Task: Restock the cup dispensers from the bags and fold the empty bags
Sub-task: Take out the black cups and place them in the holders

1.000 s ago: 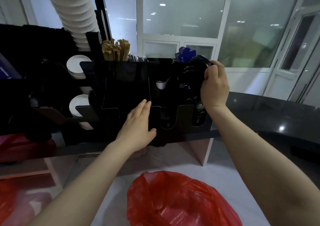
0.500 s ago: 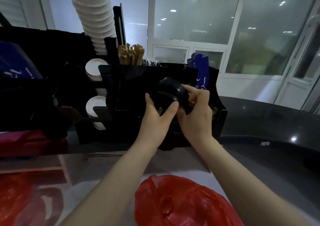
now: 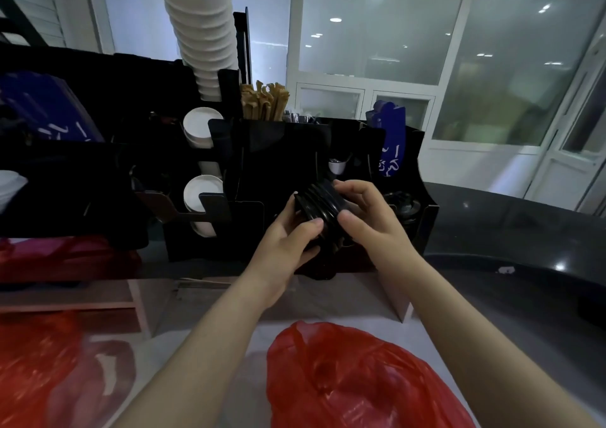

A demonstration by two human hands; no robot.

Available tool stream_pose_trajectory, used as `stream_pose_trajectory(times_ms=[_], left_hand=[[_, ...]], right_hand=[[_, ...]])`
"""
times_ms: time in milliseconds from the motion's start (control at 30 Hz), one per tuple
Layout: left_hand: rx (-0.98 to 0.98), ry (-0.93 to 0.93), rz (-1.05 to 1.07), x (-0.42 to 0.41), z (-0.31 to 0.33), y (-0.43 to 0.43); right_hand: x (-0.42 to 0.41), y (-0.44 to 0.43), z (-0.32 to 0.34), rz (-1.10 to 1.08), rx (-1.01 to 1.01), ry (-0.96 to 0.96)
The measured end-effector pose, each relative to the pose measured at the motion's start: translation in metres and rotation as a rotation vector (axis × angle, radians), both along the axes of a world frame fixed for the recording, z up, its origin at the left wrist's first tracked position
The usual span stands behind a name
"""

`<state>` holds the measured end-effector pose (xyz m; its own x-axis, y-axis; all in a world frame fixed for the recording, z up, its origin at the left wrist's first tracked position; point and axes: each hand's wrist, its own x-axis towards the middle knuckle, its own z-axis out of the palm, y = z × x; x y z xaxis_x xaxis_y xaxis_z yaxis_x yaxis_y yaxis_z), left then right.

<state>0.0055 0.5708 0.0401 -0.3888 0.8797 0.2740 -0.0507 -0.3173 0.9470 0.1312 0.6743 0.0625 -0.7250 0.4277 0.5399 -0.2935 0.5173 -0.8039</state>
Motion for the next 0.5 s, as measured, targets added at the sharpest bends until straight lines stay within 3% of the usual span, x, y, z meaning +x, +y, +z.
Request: stream_pose_trajectory(times_ms=[233, 500], left_hand=[[0.023, -0.007, -0.066, 0.004, -0.007, -0.014], [0.026, -0.084, -0.159, 0.003, -0.014, -0.030]], right_hand=[[0.014, -0.003, -0.010, 0.075, -0.170, -0.083], [0.017, -0.016, -0.016, -0.044, 0.003, -0.147]])
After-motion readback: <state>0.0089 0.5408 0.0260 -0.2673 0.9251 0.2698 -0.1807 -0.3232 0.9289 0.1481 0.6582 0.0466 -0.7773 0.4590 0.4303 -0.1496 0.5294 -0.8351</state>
